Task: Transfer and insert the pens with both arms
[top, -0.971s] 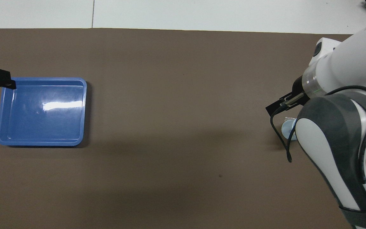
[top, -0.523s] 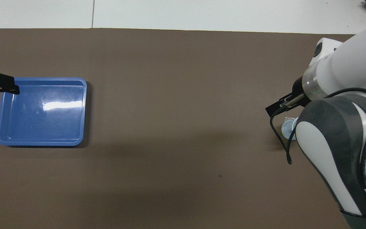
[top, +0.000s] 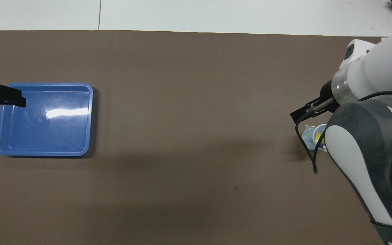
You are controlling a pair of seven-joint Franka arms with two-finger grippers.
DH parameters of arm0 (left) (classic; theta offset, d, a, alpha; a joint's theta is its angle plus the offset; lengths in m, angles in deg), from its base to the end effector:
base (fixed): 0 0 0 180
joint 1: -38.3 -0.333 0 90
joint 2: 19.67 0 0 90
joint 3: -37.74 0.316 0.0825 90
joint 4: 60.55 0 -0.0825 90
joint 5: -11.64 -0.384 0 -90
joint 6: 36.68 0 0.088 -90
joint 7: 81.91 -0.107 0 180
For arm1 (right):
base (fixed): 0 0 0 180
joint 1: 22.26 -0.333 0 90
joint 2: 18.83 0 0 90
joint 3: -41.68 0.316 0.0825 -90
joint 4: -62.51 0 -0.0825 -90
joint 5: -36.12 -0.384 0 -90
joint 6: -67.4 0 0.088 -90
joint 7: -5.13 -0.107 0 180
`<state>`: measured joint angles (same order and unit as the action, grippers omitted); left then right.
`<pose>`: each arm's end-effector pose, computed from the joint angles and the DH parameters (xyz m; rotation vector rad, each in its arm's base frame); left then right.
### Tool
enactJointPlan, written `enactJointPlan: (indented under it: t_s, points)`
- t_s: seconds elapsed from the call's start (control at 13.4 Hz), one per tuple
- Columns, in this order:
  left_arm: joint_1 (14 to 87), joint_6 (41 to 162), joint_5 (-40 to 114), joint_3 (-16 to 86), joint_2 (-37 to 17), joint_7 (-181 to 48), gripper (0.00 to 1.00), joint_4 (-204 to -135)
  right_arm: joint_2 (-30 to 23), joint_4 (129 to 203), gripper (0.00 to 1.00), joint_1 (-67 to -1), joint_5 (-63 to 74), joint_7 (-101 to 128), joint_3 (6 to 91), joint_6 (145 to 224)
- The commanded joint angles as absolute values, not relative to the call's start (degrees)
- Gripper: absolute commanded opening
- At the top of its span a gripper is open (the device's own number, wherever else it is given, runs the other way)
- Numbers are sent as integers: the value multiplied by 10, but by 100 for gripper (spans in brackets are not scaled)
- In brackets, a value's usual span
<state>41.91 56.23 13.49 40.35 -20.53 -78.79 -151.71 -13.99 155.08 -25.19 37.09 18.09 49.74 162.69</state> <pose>0.5548 -0.0128 0.6279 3.1057 0.0589 0.0689 0.5743 0.1068 0.5635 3.0679 0.6533 -0.0568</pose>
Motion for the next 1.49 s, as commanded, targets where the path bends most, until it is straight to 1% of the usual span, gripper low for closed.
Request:
enactJointPlan:
  t_s: [0.0, 0.3, 0.52, 0.75, 0.9, 1.12, 1.42]
  points:
    - [422, 571, 121, 408, -220, -806, 100, -1536, -149, 1559, 100, -244, 357, 176, 502, 1627]
    - [421, 572, 122, 407, -221, -819, 100, -1537, -149, 1559, 100, -245, 357, 173, 502, 1628]
    - [421, 572, 122, 407, -220, -818, 100, -1537, -148, 1556, 100, -245, 356, 172, 502, 1644]
    - [421, 574, 123, 408, -220, -818, 100, -1536, -156, 1551, 100, -245, 352, 150, 496, 1636]
    - [420, 576, 123, 409, -220, -818, 100, -1537, -166, 1551, 100, -245, 345, 137, 472, 1633]
    - [418, 576, 123, 409, -220, -817, 100, -1536, -178, 1551, 100, -245, 343, 123, 459, 1614]
    - [417, 576, 123, 409, -220, -818, 100, -1536, -177, 1551, 100, -245, 343, 104, 449, 1612]
